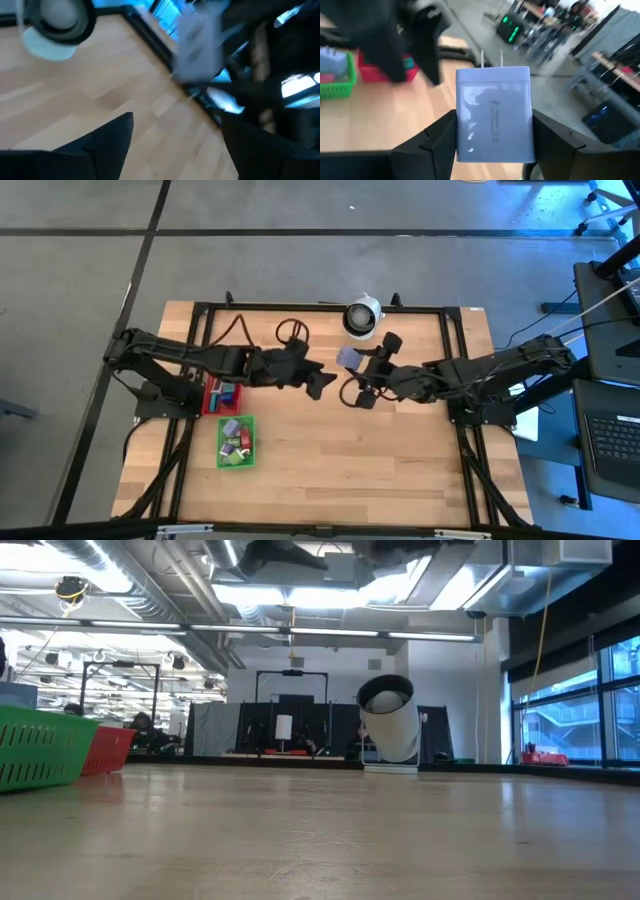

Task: Pick & Place Office items
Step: Put the purple charger adapter into the green bin

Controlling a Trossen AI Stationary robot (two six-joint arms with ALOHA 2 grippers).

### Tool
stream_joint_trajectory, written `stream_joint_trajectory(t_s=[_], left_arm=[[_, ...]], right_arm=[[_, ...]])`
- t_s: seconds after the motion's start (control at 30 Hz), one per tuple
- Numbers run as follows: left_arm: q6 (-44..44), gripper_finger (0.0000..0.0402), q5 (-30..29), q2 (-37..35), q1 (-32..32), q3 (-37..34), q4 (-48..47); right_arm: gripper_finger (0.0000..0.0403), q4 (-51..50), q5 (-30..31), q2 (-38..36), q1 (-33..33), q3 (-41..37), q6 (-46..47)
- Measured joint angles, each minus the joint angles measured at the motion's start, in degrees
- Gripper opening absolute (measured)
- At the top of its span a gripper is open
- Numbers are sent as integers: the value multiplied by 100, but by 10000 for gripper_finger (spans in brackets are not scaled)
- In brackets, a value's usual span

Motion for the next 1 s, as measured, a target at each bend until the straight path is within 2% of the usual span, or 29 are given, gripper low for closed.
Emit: stream_joint_trajectory(t_s=[0.13, 0.3, 0.5, 0.7, 0.83, 1.0], left_arm=[[34, 302, 192, -2, 219, 1, 211], [-411, 302, 229, 92, 475, 0, 183], [-755, 302, 795, 332, 726, -2, 224], [-711, 298, 936, 580, 791, -2, 414], [-459, 276, 936, 586, 791, -2, 546], [-364, 216, 936, 581, 791, -2, 533]], right_arm=[[212, -342, -319, 158, -120, 0, 326], [212, -313, -563, 397, -152, 0, 221], [213, -250, -534, 650, -163, 0, 22], [213, -54, -549, 713, -253, 0, -117], [213, -34, -554, 713, -287, -1, -133], [213, -34, -607, 713, -327, -1, -239]])
